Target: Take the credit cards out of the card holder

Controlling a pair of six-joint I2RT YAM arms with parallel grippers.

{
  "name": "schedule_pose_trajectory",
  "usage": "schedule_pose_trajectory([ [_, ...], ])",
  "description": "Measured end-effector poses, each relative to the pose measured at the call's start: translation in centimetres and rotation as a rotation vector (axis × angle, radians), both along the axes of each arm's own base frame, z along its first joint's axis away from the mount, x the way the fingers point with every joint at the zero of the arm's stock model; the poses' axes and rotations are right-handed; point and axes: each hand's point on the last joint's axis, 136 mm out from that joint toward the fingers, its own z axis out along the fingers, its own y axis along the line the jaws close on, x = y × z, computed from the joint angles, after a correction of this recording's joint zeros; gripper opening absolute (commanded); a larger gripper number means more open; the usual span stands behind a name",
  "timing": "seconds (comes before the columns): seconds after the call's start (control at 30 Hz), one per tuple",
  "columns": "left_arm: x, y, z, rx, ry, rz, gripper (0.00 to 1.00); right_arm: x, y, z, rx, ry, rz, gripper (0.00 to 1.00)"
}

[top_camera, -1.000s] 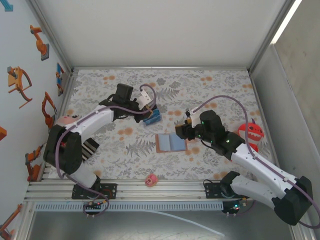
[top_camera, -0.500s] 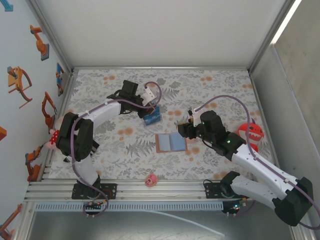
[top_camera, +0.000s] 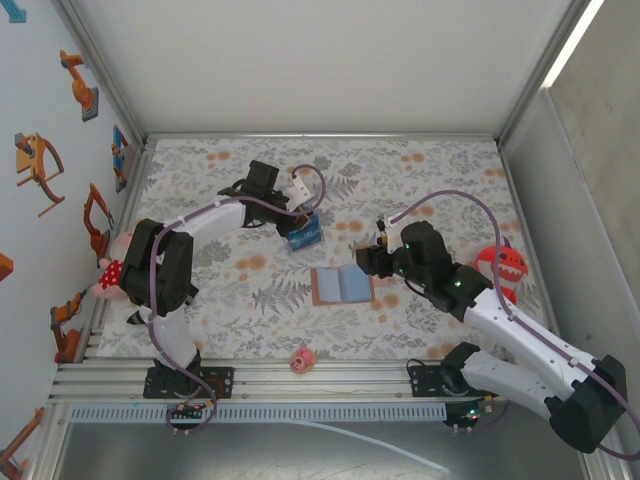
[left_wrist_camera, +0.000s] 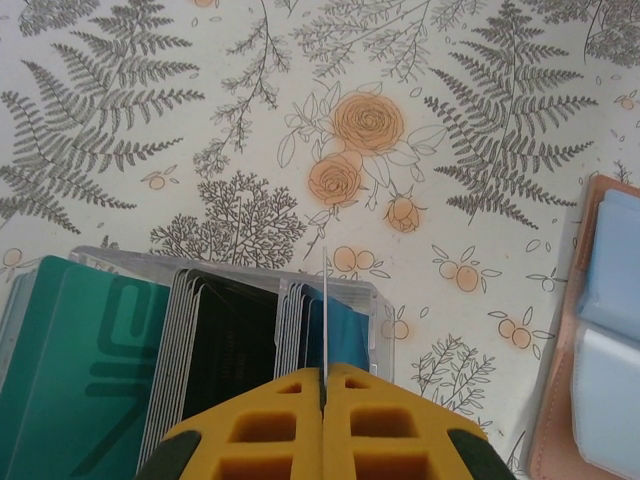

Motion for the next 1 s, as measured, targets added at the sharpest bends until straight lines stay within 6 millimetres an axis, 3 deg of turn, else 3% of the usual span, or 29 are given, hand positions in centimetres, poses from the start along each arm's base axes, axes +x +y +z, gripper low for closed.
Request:
schedule_pose_trajectory([
  [0.13,0.0,0.1,-0.2,0.009,0.003,0.002,0.03,0.0,0.0,0.1,0.001,-0.002,-0.002,0.59],
  [0.3,0.2,0.4,-0.3,0.030,0.001,0.013,0.23,0.0,-0.1,0.2,0.002,-0.005,-0.003,0.59],
  [0.63,0.3,0.9,-0.1,0.057,-0.004,0.030,0.25,0.1,-0.2,0.1,0.001,-0.006,-0.013,0.59],
  [0.87,-0.6,1.8,4.0,0.026,-0.095,0.091,0.25,0.8,-1.5,0.8,0.001,-0.032,-0.100,0.67],
  [1.0,-1.7,3.3,6.5,-0.005,-0.173,0.170,0.52,1.4,-2.6,1.2,-0.010,-0.055,-0.170,0.68],
])
